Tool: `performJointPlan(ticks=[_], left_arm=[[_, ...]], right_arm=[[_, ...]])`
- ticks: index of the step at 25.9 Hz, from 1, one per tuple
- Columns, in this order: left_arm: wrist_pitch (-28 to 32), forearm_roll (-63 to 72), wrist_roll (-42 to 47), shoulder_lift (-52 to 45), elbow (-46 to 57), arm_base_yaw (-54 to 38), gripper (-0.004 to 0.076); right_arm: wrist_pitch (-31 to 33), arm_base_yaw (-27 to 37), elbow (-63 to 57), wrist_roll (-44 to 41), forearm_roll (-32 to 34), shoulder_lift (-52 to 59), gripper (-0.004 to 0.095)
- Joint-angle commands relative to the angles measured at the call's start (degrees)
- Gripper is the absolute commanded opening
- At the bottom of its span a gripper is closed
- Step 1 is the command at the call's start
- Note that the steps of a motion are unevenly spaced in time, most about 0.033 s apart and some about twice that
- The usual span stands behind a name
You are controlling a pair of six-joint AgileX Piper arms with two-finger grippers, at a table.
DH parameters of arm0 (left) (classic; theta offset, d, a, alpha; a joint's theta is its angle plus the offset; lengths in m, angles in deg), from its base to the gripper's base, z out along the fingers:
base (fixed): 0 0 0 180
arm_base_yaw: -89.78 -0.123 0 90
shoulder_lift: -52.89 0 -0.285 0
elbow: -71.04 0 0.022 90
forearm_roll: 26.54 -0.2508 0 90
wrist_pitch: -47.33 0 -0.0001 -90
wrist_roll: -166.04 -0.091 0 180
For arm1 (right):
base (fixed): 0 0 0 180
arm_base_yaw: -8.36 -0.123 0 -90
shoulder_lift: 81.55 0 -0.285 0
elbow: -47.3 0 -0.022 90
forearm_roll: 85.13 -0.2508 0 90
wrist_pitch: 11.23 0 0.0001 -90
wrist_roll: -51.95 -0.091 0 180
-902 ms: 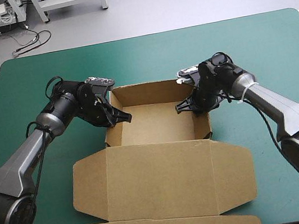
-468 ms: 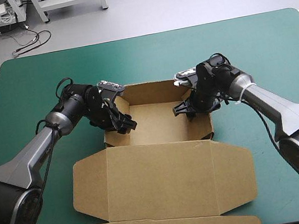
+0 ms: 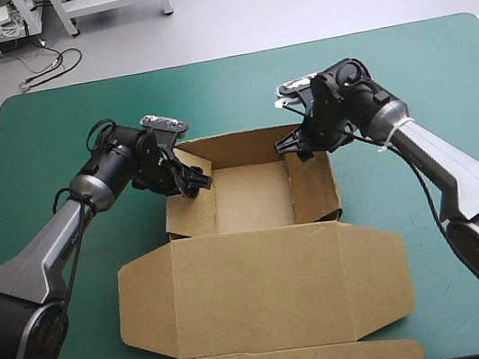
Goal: Fold the box
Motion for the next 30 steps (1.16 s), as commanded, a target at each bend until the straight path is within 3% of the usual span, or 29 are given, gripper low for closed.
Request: performJointPlan(ticks=[1,6,13,15,18,20,21,24,30], left_arm=[[-0.07,-0.32,0.92,-2.85,-5.33,0.41,0.0545],[-5.48,-2.4,0.92,-2.85,-12.4,0.41,0.0545],[-18.14,-9.7,0.92,-2.85,-26.6,0.41,0.0524],[-18.03,-10.09,1.04,-4.27,-29.09,0.41,0.0458],[-18.03,-9.99,1.33,-7.53,-30.9,0.41,0.0278],[-18.03,-10.07,1.14,-10.81,-31.05,0.41,0.0053],[-18.03,-9.97,0.36,-12.81,-31.05,0.41,-0.0004],[-18.03,-7.57,0.47,-18.81,-31.05,0.41,-0.001],[-18.03,-1.65,0.29,-23.61,-30.27,0.41,-0.001]], right_arm=[[1.07,0.04,4.35,-0.07,1.22,2.5,0.0539],[5.08,0.04,9.23,-0.07,1.22,2.6,0.0539],[5.08,0.04,14.37,0.55,3.88,5.4,0.0539],[5.08,0.04,14.23,0.55,8.1,6.89,0.0539],[5.08,1.23,14.14,-1.48,11.39,9.06,0.0538],[5.08,3.98,14.14,-1.86,5.81,10.12,0.0524],[5.08,5.53,14.14,-0.71,1.59,10.33,0.05],[5.08,9.63,12.24,0.93,-9.63,9.35,0.0455],[4.94,9.98,-0.54,4.26,-13.72,6.72,0.0454]])
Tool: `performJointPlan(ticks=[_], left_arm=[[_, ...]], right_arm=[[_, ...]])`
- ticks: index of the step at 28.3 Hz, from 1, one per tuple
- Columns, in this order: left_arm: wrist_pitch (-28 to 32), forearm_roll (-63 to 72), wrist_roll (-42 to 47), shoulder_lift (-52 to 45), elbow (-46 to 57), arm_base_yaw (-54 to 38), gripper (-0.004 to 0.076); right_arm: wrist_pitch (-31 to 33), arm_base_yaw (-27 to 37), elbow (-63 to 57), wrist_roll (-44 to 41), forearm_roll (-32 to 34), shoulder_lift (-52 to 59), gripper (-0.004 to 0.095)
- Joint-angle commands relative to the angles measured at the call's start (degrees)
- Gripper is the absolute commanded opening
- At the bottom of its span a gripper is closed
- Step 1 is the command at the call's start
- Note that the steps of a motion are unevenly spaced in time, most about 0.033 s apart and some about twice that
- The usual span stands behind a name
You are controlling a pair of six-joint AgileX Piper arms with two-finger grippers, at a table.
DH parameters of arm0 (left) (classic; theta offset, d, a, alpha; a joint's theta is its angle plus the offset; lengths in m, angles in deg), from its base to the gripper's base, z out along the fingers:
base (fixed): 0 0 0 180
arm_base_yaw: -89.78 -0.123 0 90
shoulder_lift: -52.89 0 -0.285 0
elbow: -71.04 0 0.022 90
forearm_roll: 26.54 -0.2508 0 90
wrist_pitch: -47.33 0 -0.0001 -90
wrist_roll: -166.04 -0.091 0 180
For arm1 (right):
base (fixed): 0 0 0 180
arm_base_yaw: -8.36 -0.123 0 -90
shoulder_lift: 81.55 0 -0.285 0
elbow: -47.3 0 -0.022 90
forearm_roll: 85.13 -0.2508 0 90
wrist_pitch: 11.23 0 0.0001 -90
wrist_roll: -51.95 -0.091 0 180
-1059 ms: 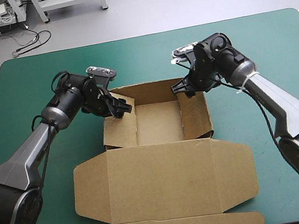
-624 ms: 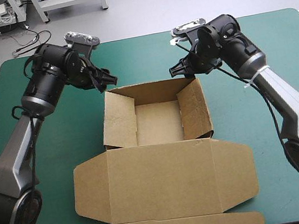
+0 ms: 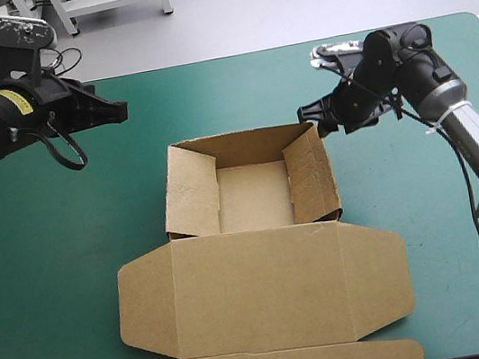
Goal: Fold the box
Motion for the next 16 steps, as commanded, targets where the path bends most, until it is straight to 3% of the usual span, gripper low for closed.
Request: performJointPlan(ticks=[1,11,14,16], left_arm=[[-2.06,3.46,-0.7,-3.11,-0.28,0.41,-0.001],[-2.06,5.23,-2.72,-11.62,15.01,0.41,-0.001],[-2.06,5.11,-2.72,-14.74,20.45,0.41,-0.001],[-1.77,4.89,-2.82,-17.06,24.27,0.41,-0.001]], right_arm=[[-0.37,0.4,-4.41,1.9,-2.17,0.98,0.0454],[-7.68,0.29,-14.48,7.08,-9.86,-0.98,0.0423],[-8.71,0.29,-14.61,7.08,-7.96,-1.03,0.0308],[-9.36,0.29,-14.61,7.08,-7.32,-1.03,0.0158]])
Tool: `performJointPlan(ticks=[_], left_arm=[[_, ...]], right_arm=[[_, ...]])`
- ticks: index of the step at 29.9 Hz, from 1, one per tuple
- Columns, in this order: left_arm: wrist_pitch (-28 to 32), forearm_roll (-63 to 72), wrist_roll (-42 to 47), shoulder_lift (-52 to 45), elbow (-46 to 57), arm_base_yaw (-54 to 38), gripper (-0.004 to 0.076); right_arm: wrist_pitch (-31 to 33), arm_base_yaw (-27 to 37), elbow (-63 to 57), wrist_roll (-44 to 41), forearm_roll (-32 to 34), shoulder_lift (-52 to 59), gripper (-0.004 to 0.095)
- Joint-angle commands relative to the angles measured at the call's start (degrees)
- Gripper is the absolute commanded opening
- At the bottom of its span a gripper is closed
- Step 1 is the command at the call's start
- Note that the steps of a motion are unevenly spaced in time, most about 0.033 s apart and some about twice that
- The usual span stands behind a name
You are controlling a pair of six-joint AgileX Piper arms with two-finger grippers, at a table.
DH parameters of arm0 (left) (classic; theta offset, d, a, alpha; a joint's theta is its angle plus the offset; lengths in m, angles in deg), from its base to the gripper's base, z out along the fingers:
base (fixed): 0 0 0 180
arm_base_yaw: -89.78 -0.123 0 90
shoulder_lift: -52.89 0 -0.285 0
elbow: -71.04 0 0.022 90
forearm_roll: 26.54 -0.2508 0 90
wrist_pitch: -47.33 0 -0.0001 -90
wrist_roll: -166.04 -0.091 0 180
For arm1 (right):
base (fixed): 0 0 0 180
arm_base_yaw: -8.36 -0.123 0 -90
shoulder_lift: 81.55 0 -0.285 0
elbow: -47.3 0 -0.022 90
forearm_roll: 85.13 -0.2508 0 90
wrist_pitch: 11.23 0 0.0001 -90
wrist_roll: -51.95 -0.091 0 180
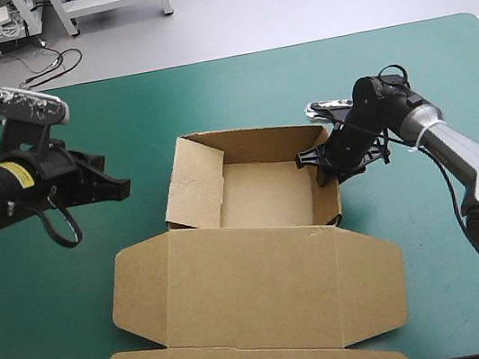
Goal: Fold the box
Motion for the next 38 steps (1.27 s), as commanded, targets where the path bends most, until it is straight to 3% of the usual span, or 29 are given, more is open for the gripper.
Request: performJointPlan(ticks=[1,3,7,13,25,29,34,38], left_arm=[[-1.51,0.26,-0.02,-5.08,4.48,0.41,-0.001],[0.52,0.47,0.84,-7.57,8.87,0.41,-0.001],[2.85,0.92,2.43,-12.1,17.76,0.41,-0.001],[3.31,0.92,3.37,-20.38,30.98,0.41,-0.001],[4.83,-5.11,9.26,-36.45,45.04,0.41,-0.001],[4.83,-7.46,9.74,-39.84,47.87,0.41,-0.001],[4.49,-9.05,9.74,-41.96,51.76,0.41,-0.001],[4.49,-9.16,9.74,-42.32,54.04,0.41,-0.001]], right_arm=[[-2.09,0.24,1.14,0.84,0.73,2.58,0.0092],[-3.51,0.24,1.14,0.51,1.27,2.58,-0.0017],[-4.53,0.74,1.14,0.38,1.9,2.58,-0.0017],[-4.43,4.79,1.14,-1.29,9.53,5.41,-0.002],[-0.81,33.68,1.14,3.99,13.62,11.08,-0.002],[-2.66,42.3,1.14,3.99,15.7,11.08,-0.0019],[-7.54,46.79,1.14,3.99,17.25,10.98,-0.0019],[-11.59,46.9,1.14,5.09,22.94,10.98,-0.0018]])
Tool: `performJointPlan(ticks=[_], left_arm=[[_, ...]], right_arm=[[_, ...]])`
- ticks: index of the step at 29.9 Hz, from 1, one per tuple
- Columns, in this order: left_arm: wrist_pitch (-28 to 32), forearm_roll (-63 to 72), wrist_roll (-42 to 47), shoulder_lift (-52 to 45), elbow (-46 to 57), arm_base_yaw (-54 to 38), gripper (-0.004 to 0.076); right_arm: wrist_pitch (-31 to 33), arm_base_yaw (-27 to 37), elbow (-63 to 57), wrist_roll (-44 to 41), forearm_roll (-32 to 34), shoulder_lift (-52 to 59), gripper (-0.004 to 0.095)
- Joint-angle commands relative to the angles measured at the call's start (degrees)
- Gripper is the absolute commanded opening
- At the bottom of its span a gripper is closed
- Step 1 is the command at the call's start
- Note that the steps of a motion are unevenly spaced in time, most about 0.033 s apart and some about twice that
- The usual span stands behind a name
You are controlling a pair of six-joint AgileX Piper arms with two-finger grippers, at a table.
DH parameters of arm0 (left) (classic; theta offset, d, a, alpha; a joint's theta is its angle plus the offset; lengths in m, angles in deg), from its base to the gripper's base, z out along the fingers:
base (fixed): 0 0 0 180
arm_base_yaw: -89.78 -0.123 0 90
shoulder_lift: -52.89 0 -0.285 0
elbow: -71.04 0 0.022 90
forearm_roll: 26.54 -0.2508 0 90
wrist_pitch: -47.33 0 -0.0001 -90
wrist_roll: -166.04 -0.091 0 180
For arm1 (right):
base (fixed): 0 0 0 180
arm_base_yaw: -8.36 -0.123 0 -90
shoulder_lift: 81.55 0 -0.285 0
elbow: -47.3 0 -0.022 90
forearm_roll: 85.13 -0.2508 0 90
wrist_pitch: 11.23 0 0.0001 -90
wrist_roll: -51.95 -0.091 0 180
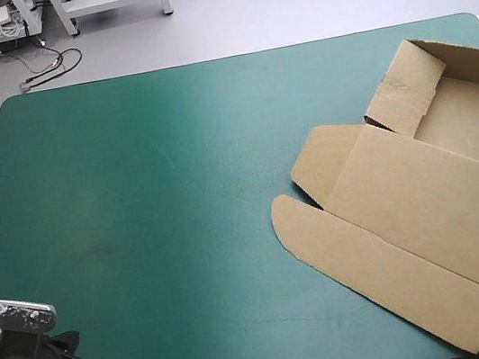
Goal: Fold the box
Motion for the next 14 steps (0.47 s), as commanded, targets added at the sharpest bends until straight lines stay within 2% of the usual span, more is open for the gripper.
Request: performJointPlan(ticks=[1,4,6,12,14], left_arm=[[2.89,-1.06,0.57,0.38,0.31,0.41,-0.001],[3.47,-1.89,0.57,0.38,0.94,0.41,-0.001],[4.0,-2.66,0.57,0.38,0.94,0.41,-0.001],[4.18,-4.24,0.57,0.38,0.94,0.41,-0.001],[4.18,-4.24,0.57,0.38,0.94,0.41,-0.001]], right_arm=[[-5.76,0.52,1.31,1.94,5.51,2.92,-0.0018],[-6.56,0.52,1.31,1.94,7.29,2.29,-0.0001],[-5.71,0.52,1.31,1.94,7.42,1.06,0.0046],[-1.55,0.52,1.31,1.94,7.17,-1.91,0.0374],[-1.65,0.52,1.31,2.08,7.18,-1.91,0.0416]])
